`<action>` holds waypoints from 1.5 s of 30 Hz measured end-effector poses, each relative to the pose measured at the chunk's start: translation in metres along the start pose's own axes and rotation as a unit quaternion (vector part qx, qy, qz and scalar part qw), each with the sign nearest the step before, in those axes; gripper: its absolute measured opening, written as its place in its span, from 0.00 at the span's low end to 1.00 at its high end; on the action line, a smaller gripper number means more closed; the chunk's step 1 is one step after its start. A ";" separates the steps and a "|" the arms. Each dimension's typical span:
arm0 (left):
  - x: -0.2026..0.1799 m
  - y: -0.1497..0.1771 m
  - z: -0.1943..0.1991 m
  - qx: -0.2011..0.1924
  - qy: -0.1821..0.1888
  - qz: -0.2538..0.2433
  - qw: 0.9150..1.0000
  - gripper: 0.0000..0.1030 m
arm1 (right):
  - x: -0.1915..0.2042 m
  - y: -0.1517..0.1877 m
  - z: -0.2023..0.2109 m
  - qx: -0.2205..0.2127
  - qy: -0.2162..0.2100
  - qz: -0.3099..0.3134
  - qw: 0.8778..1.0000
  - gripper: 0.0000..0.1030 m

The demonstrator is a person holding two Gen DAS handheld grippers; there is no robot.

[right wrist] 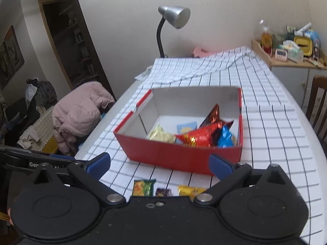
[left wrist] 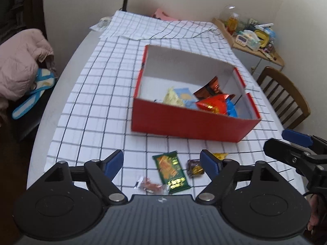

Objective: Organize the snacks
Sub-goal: 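Withdraw both tools from the box toward the remaining snacks, then grasp the clear-wrapped sweet with the left tool while the right tool grasps the yellow candy bag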

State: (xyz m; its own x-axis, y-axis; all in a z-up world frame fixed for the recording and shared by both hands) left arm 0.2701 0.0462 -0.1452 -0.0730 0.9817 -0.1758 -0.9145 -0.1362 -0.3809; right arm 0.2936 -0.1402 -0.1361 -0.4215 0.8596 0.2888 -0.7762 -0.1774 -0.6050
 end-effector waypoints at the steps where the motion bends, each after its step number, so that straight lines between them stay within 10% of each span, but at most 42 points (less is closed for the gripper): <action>1: 0.002 0.002 -0.003 0.004 -0.002 0.005 1.000 0.79 | -0.002 0.003 -0.003 0.006 0.012 -0.001 1.000 1.00; 12: 0.021 0.030 -0.050 0.058 -0.032 0.057 0.996 0.79 | -0.052 0.038 -0.056 0.082 0.035 -0.117 0.989 0.94; 30: 0.039 0.047 -0.110 0.131 -0.069 0.191 0.970 0.78 | -0.048 0.051 -0.118 0.138 0.019 -0.059 0.989 0.75; 45: 0.036 0.045 -0.116 0.137 -0.057 0.253 0.956 0.48 | -0.044 0.049 -0.135 0.143 -0.009 -0.044 0.989 0.56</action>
State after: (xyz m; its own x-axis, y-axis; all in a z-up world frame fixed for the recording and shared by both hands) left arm 0.2725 0.0598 -0.2737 -0.5624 0.8095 -0.1686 -0.8193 -0.5731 -0.0184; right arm 0.3378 -0.1219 -0.2787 -0.3537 0.8692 0.3454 -0.9097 -0.2337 -0.3433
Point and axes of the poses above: each gripper's, at about its wrist camera, not at the fingertips, and z roughly against the way its jaws point, x to its left, y to its underside, the point moved 10 cm from there along -z, roughly the way its jaws point, and after that the axes turned 14 degrees about x, right-handed, at the moved point
